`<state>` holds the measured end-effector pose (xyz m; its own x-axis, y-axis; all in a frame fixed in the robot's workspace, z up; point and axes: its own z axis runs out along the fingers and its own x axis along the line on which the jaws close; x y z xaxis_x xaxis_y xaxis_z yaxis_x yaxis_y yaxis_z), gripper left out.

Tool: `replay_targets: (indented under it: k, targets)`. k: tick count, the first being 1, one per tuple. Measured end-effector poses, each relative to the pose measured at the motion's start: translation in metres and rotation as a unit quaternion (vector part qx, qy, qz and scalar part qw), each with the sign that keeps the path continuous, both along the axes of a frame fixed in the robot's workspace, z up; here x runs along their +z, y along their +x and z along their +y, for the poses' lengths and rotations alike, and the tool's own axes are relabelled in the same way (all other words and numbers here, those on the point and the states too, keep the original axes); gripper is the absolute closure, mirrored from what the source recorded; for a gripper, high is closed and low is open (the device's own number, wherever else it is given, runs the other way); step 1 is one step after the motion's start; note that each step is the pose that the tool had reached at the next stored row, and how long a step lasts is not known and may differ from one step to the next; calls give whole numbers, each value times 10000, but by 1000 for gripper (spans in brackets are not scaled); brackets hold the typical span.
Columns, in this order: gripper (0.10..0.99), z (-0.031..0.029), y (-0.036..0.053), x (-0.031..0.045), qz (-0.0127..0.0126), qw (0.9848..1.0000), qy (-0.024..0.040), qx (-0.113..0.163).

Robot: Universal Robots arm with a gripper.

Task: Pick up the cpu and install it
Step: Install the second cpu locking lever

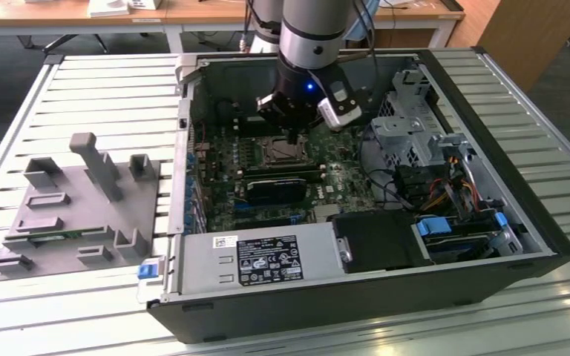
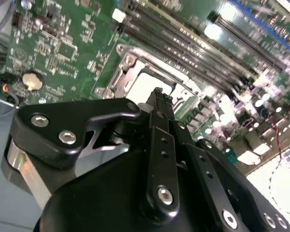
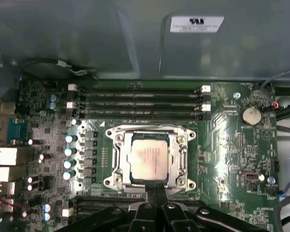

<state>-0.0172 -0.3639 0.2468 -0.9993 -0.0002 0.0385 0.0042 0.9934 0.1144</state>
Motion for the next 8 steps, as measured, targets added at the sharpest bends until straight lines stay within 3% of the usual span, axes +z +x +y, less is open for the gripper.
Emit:
replay_targets:
  k: [8]
  targets:
    - [980,-127,-2,-34,0,10000,1,0]
